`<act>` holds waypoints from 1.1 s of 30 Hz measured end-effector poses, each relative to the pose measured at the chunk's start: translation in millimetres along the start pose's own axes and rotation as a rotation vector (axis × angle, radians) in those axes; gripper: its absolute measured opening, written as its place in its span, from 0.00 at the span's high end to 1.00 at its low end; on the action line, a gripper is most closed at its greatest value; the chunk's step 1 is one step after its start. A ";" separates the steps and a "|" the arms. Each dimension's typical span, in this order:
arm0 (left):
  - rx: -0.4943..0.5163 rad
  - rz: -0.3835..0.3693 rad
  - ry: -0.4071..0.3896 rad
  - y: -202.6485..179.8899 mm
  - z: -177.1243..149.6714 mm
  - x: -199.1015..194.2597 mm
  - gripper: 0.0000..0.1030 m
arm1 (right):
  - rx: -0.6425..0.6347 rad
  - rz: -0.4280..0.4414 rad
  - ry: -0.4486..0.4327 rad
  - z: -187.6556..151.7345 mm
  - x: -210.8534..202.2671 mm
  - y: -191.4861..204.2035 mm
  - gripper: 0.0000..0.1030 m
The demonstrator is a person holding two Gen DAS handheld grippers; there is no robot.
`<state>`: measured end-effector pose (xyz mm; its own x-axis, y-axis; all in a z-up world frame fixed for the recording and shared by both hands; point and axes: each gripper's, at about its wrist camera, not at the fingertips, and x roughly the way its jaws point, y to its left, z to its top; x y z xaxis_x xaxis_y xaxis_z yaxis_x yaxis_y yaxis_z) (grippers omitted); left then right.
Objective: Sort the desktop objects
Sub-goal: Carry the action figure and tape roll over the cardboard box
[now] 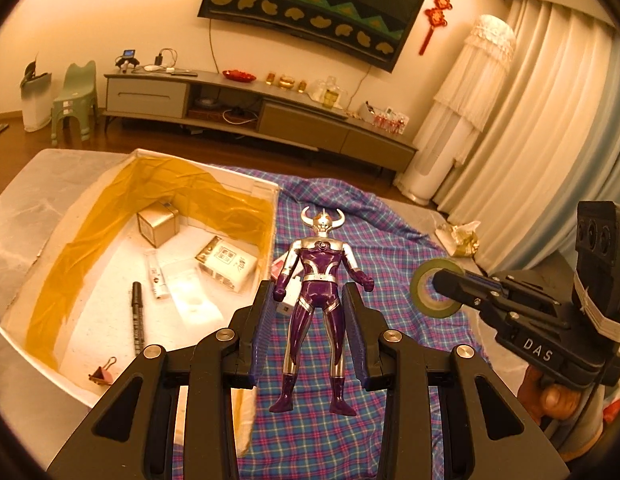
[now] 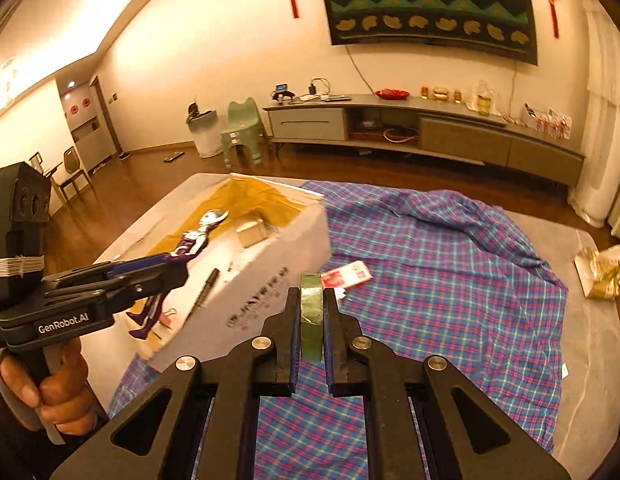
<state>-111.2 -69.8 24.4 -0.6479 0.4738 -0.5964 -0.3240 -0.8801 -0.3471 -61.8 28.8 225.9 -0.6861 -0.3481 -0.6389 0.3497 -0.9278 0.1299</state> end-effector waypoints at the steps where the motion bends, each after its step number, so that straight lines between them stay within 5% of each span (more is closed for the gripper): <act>1: -0.002 -0.001 -0.003 2.2 0.5 -2.2 0.66 | -0.008 0.001 0.000 1.8 -0.1 5.4 0.90; 33: -0.145 -0.014 -0.082 77.0 17.8 -43.2 0.66 | -0.201 0.056 0.006 43.3 15.8 121.4 0.90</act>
<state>-120.4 -158.6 36.3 -0.7004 0.4763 -0.5316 -0.2341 -0.8568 -0.4594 -57.8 -95.1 264.4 -0.6585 -0.3972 -0.6393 0.5078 -0.8614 0.0121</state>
